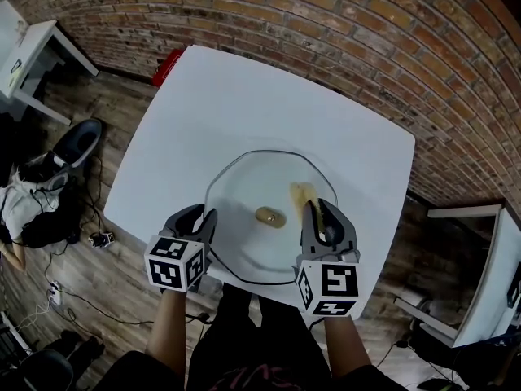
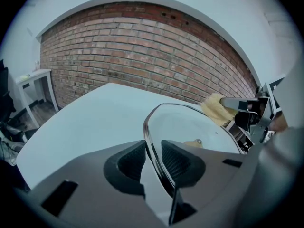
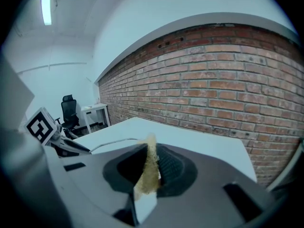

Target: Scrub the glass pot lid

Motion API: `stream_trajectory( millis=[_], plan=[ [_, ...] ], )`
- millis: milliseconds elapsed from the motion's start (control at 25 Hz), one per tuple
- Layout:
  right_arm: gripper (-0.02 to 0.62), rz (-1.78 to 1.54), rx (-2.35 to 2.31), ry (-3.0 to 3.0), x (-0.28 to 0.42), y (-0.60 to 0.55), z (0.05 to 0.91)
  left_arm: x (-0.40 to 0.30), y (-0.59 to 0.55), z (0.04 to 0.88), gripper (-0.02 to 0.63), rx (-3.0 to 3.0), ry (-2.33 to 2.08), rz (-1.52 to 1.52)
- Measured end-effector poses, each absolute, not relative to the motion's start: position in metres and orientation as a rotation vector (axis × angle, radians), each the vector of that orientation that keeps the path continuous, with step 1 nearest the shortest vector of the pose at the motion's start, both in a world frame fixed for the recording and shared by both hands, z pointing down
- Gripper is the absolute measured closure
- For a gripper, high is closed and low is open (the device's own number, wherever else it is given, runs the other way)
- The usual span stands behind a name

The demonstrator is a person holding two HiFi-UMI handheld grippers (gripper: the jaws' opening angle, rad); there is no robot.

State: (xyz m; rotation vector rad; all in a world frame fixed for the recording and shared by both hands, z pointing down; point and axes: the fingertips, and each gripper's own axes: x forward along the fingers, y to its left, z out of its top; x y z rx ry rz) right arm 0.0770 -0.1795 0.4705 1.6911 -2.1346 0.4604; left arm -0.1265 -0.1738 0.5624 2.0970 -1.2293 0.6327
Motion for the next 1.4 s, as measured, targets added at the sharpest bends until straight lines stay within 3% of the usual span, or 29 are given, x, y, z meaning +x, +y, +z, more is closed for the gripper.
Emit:
stream_trajectory(
  millis=[760, 1080, 1400],
  plan=[
    [0.538, 0.561, 1.415, -2.299, -0.053, -0.216, 0.507, -0.131, -0.173, 0.562, 0.503, 2.078, -1.241, 0.618],
    [0.538, 0.586, 1.476, -2.130, -0.017, -0.219, 0.534, -0.132, -0.173, 0.562, 0.503, 2.077, -1.252, 0.624],
    [0.538, 0.595, 1.644, -1.916, 0.073, -0.219, 0.534, -0.130, -0.173, 0.561, 0.503, 2.082, -1.259, 0.626]
  ],
)
